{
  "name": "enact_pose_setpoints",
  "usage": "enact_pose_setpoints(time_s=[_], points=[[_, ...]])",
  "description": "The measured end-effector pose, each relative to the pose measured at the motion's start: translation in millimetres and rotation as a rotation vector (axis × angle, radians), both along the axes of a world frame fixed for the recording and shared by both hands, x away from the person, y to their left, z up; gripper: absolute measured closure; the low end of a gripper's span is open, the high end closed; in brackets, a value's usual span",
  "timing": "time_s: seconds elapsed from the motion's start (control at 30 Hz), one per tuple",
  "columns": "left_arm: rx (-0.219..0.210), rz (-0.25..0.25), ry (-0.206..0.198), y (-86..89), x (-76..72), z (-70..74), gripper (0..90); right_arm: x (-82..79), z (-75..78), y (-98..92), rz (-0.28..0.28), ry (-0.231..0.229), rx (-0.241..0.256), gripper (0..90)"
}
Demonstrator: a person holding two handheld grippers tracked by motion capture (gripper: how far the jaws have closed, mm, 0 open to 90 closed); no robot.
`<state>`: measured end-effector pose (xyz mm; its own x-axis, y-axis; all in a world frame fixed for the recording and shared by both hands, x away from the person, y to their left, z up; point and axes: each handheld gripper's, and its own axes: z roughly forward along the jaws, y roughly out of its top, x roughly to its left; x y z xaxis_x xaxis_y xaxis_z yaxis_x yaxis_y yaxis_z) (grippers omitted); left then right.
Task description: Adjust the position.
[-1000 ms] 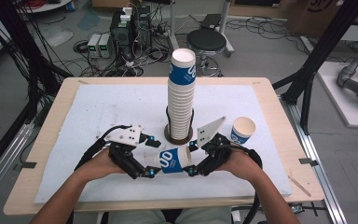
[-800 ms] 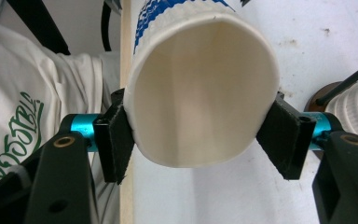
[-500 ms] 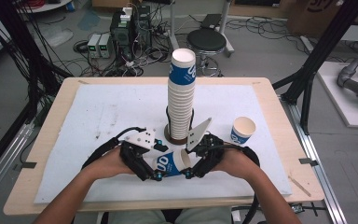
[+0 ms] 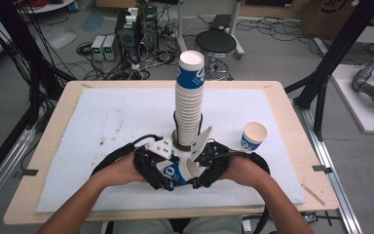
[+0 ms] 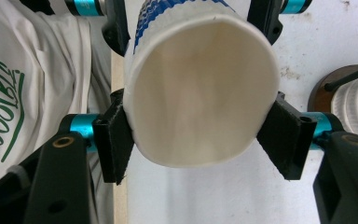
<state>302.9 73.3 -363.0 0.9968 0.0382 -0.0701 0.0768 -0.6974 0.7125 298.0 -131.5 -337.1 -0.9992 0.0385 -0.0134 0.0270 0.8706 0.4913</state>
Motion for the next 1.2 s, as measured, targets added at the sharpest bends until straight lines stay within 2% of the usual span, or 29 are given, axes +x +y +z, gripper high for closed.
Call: enact_pose_setpoints(time_s=[0.17,0.4,0.6,0.67,0.77,0.87,0.9,0.93,0.97,1.07,1.2], points=[[0.024,-0.008,0.003,-3.6,0.1,-2.0,23.7,-1.6,-0.2,5.5,0.006,-0.018,-0.043,33.8],[0.042,-0.028,0.005,-5.0,0.1,-3.2,31.5,-2.6,-0.3,9.9,0.016,-0.026,-0.066,33.8],[0.054,-0.038,-0.013,-6.7,-0.2,-4.9,32.0,-3.3,-0.8,11.8,0.012,-0.037,-0.077,33.8],[0.052,-0.041,-0.014,-7.2,-0.6,-5.9,32.2,-4.1,-0.6,12.8,0.017,-0.038,-0.083,33.8],[0.024,-0.036,-0.018,-5.1,-0.6,-7.1,31.9,-4.5,-0.1,12.7,0.017,-0.043,-0.081,31.6],[-0.033,-0.03,-0.009,0.1,0.4,-8.3,30.8,-3.5,2.2,9.2,0.003,-0.039,-0.035,27.7],[-0.033,-0.03,-0.009,0.1,0.4,-8.3,30.7,-3.5,2.2,9.2,0.003,-0.039,-0.035,27.7],[-0.063,-0.021,0.003,3.4,0.4,-8.6,30.7,-2.1,5.4,4.5,-0.011,-0.027,0.023,26.8],[-0.086,-0.02,0.003,7.2,1.1,-9.4,30.7,-0.4,6.1,3.2,-0.003,-0.028,0.046,26.3],[-0.105,-0.007,0.01,10.6,1.6,-10.7,30.3,0.3,11.1,-4.4,-0.038,0.0,0.112,23.8],[-0.142,0.037,0.007,21.4,3.5,-13.6,30.2,1.8,19.9,-20.5,-0.067,0.023,0.247,23.2]])
